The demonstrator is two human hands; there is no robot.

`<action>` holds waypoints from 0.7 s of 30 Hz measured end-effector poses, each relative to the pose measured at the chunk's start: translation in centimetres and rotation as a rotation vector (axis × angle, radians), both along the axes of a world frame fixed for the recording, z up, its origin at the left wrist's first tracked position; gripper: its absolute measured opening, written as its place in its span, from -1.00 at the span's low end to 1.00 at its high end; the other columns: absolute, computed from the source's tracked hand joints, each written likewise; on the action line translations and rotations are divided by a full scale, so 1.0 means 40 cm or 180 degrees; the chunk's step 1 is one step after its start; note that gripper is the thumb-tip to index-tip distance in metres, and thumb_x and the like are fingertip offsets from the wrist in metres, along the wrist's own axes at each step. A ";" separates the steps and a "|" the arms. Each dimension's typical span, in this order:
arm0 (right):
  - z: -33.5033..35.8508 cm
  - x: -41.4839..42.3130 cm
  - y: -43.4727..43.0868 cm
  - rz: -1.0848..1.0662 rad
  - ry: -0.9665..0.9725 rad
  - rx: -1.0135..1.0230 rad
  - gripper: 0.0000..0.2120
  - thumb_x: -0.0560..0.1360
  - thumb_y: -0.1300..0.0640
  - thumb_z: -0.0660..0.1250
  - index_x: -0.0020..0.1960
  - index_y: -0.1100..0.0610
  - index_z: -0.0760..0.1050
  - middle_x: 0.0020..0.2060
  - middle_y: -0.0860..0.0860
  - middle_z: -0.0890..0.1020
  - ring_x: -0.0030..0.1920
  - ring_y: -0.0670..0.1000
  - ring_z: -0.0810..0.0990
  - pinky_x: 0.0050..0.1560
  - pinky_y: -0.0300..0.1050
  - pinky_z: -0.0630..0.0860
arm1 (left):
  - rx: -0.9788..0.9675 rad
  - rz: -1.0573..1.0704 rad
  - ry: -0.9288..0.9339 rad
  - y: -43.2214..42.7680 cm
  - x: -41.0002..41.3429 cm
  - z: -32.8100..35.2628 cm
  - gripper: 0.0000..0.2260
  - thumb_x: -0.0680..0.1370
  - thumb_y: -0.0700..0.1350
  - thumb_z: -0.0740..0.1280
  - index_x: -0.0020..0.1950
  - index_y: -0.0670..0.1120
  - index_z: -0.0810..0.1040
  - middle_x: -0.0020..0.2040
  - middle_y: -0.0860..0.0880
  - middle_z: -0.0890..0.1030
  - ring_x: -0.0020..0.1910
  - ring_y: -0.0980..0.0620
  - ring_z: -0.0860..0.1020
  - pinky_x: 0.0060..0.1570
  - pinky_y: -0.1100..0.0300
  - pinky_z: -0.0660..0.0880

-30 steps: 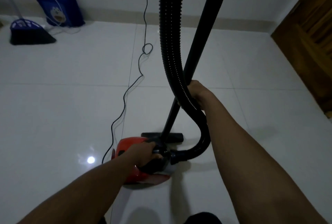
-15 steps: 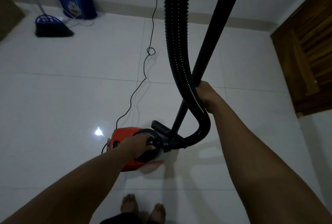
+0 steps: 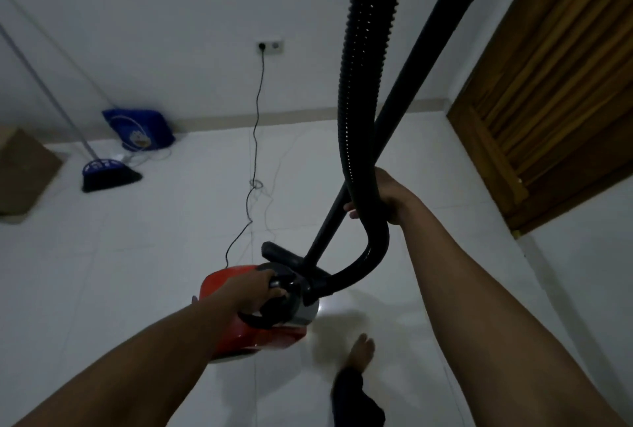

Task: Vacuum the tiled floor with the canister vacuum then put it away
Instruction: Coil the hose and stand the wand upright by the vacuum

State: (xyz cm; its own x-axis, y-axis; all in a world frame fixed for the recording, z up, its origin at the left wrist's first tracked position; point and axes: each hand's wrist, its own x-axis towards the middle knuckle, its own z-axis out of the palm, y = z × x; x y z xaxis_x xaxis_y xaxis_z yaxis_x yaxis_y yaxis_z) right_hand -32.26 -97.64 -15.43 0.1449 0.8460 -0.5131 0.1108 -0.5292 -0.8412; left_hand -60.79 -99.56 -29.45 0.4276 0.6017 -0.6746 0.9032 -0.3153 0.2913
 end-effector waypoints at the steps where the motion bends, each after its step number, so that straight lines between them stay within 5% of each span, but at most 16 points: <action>1: 0.006 0.038 0.025 -0.0073 0.0045 -0.0021 -0.83 0.60 0.10 0.27 0.05 0.21 0.50 -0.09 0.25 0.63 -0.12 0.24 0.64 -0.08 0.18 0.65 | 0.0008 -0.0006 0.0015 0.033 0.026 0.004 -0.56 0.60 0.21 0.25 0.38 0.01 0.45 0.28 -0.04 0.57 0.20 -0.05 0.55 0.19 0.09 0.47; 4: 0.019 0.186 0.131 -0.0286 0.0140 0.0197 -0.80 0.59 0.10 0.28 0.15 0.20 0.50 -0.10 0.20 0.64 -0.17 0.18 0.65 -0.25 0.01 0.62 | 0.0017 0.0007 0.0003 0.147 0.125 0.013 -0.54 0.60 0.21 0.25 0.41 0.02 0.42 0.30 -0.05 0.56 0.18 -0.03 0.55 0.19 0.12 0.47; 9: 0.084 0.435 0.293 -0.0451 -0.0015 0.0596 -0.76 0.48 0.10 0.33 0.09 0.21 0.49 -0.16 0.16 0.59 -0.23 0.13 0.59 -0.16 0.12 0.61 | 0.0033 0.0417 -0.0073 0.306 0.285 0.043 -0.59 0.62 0.16 0.24 0.43 0.05 0.37 0.27 -0.03 0.57 0.06 0.07 0.53 0.05 0.24 0.41; 12: 0.114 0.550 0.378 -0.0594 -0.0364 0.0594 -0.69 0.56 -0.05 0.31 0.10 0.19 0.48 -0.19 0.19 0.60 -0.37 0.07 0.59 -0.31 -0.02 0.63 | 0.0172 0.0499 -0.0087 0.413 0.367 0.057 -0.56 0.61 0.20 0.23 0.43 0.03 0.39 0.30 -0.07 0.57 0.20 -0.04 0.56 0.16 0.14 0.43; 21: 0.078 0.869 0.656 -0.0749 -0.0661 0.0368 -0.62 0.60 -0.13 0.27 0.18 0.17 0.46 -0.06 0.22 0.65 -0.29 0.13 0.66 -0.32 -0.05 0.64 | 0.0058 0.0623 -0.0241 0.755 0.651 0.019 -0.49 0.61 0.23 0.21 0.51 0.06 0.31 0.37 -0.08 0.53 0.30 -0.08 0.51 0.33 0.05 0.41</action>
State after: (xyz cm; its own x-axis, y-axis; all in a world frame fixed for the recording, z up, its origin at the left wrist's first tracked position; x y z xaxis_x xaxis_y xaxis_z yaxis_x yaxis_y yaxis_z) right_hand 2.48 -71.40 -12.29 0.4347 0.8277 -0.3548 0.1722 -0.4631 -0.8694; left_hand -34.73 -69.35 -28.68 0.3504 0.6900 -0.6333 0.9235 -0.1417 0.3565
